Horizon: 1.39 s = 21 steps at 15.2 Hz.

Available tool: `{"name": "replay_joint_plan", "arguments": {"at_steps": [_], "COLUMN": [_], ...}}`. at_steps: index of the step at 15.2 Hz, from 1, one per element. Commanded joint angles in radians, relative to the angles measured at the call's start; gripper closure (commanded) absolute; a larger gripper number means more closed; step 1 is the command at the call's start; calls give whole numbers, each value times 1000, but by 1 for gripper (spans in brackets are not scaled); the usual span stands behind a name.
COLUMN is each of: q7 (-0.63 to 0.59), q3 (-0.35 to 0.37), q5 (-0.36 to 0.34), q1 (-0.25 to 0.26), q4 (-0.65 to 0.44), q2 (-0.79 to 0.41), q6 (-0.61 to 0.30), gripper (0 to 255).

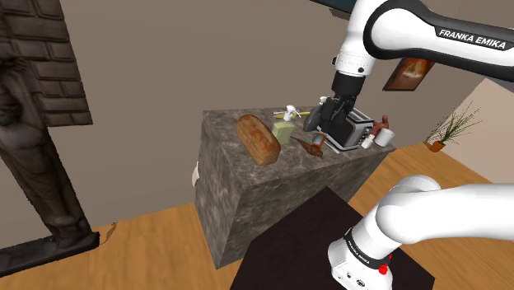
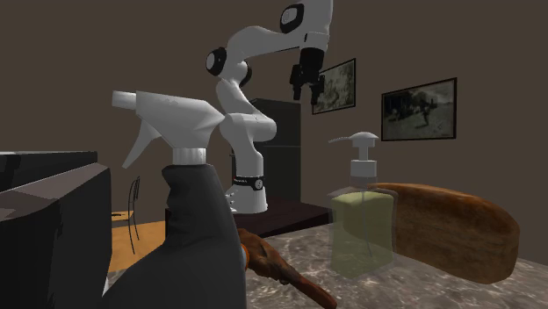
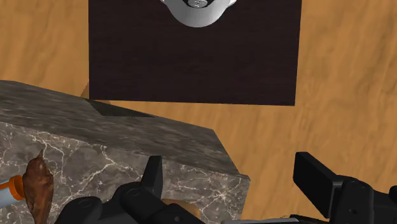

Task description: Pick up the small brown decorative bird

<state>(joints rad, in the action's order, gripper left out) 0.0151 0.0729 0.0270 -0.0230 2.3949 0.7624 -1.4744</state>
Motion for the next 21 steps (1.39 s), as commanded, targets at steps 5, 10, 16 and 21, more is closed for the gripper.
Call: {"name": "replay_joint_plan", "arguments": {"at_steps": [5, 10, 16, 21], "q7": [68, 148, 244, 328], "q3": [-64, -142, -229, -293], "q5": [-44, -89, -117, -113], "q1": [-31, -67, -104, -129], "q4": [29, 35, -1, -67], "q2": [-74, -197, -379, -553], "q6": [-96, -218, -355, -453], "gripper": [0, 0, 0, 0]}}
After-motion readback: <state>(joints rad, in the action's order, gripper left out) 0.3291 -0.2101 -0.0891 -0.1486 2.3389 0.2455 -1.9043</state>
